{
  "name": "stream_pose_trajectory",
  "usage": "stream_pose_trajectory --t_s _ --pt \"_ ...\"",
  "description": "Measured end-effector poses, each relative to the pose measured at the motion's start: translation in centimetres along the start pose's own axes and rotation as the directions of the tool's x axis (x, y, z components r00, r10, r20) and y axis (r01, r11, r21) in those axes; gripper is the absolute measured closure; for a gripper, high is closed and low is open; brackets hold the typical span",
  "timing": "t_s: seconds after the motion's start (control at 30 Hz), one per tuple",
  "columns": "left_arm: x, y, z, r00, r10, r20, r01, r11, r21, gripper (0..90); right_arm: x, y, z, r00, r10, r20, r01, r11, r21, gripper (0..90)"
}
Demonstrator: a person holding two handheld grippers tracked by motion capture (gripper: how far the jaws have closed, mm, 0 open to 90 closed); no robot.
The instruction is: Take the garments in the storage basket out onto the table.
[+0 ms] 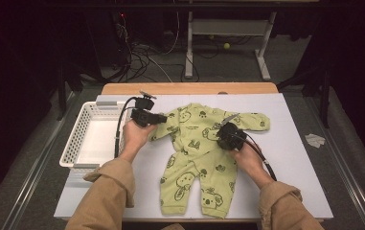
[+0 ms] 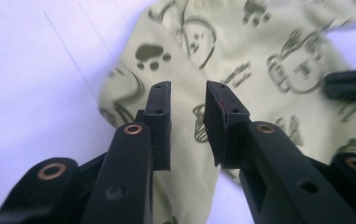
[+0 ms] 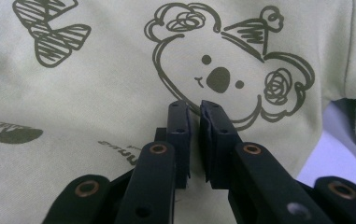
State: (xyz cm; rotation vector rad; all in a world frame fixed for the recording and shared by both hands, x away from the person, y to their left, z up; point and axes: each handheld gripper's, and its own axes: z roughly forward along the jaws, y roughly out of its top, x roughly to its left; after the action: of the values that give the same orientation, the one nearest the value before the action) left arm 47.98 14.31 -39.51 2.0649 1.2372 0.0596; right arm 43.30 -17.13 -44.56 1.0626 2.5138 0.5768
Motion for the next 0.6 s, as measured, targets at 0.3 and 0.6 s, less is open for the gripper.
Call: stream_pose_trajectory --t_s 0.3,0.6 --pt "1.2 -0.5 0.0 0.9970 -0.036 -0.068 0.042 0.9950 0.091 70.5 0.2 0.1 0.0 0.9999 -0.008 0.010 0.008 1.000 0.005 83.8" --pt "0.2 -0.8 4.0 0.9982 -0.002 -0.061 0.012 0.9857 0.168 64.9 0.2 0.1 0.0 0.9999 -0.005 0.010 0.005 1.000 0.004 83.8"
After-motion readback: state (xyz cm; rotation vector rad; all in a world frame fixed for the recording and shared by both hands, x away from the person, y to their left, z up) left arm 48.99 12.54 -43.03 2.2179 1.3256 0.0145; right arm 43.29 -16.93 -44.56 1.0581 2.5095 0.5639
